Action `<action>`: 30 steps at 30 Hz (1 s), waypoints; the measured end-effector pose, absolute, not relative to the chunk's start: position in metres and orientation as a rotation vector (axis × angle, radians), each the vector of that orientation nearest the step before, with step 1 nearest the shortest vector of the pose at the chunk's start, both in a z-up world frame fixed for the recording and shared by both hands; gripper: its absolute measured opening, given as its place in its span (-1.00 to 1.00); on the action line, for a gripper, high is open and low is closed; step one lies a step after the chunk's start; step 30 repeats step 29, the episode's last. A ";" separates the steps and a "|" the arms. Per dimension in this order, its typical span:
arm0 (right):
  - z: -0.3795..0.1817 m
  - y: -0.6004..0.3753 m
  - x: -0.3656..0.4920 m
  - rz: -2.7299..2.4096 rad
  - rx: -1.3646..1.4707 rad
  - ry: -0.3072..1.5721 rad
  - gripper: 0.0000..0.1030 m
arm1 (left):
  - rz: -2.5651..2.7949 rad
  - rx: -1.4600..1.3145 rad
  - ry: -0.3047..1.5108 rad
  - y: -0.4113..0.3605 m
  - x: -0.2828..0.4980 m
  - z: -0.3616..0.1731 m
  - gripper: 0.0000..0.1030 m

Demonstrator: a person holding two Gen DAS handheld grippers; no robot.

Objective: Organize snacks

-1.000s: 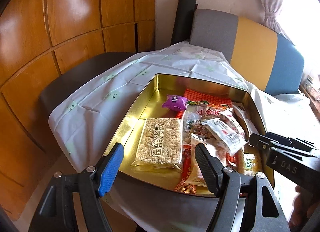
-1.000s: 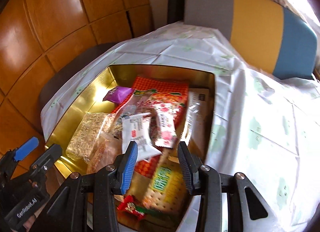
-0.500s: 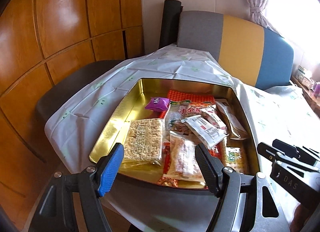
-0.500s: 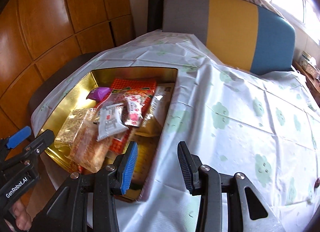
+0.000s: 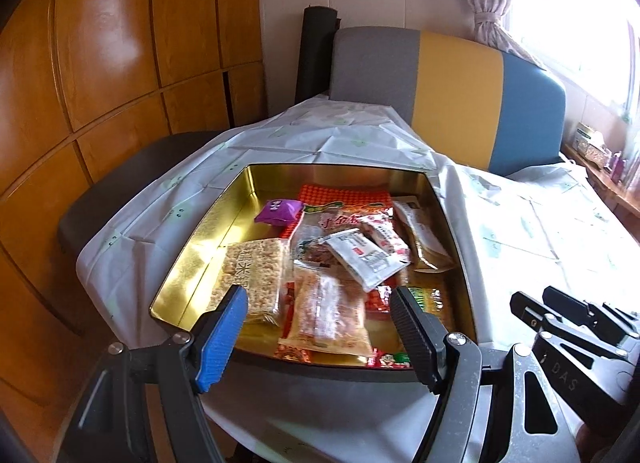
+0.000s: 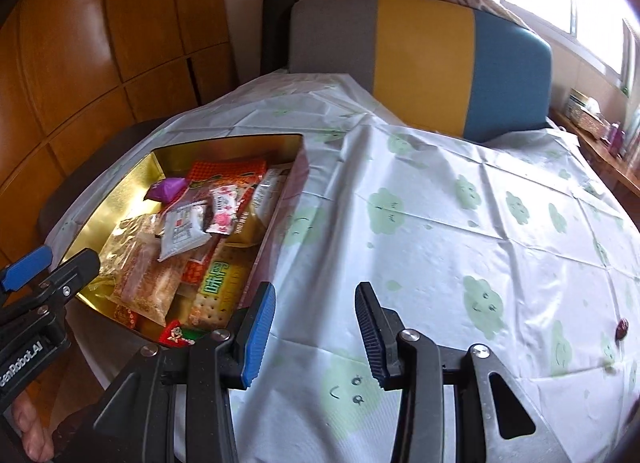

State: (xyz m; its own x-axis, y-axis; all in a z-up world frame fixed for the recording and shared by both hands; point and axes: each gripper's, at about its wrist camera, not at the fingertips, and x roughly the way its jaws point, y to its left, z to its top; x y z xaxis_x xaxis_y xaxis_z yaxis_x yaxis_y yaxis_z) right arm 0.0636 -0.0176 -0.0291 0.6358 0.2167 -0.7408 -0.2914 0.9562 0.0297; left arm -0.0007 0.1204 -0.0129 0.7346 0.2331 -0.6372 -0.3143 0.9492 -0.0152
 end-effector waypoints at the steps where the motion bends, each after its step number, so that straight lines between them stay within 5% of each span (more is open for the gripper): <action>1: -0.029 -0.019 0.063 0.284 -0.090 0.833 -0.18 | 0.299 -0.125 0.678 0.119 -0.002 -0.012 0.44; 30: -0.025 0.001 0.036 0.306 -0.147 0.793 -0.18 | 0.316 -0.149 0.642 0.128 -0.023 -0.011 0.47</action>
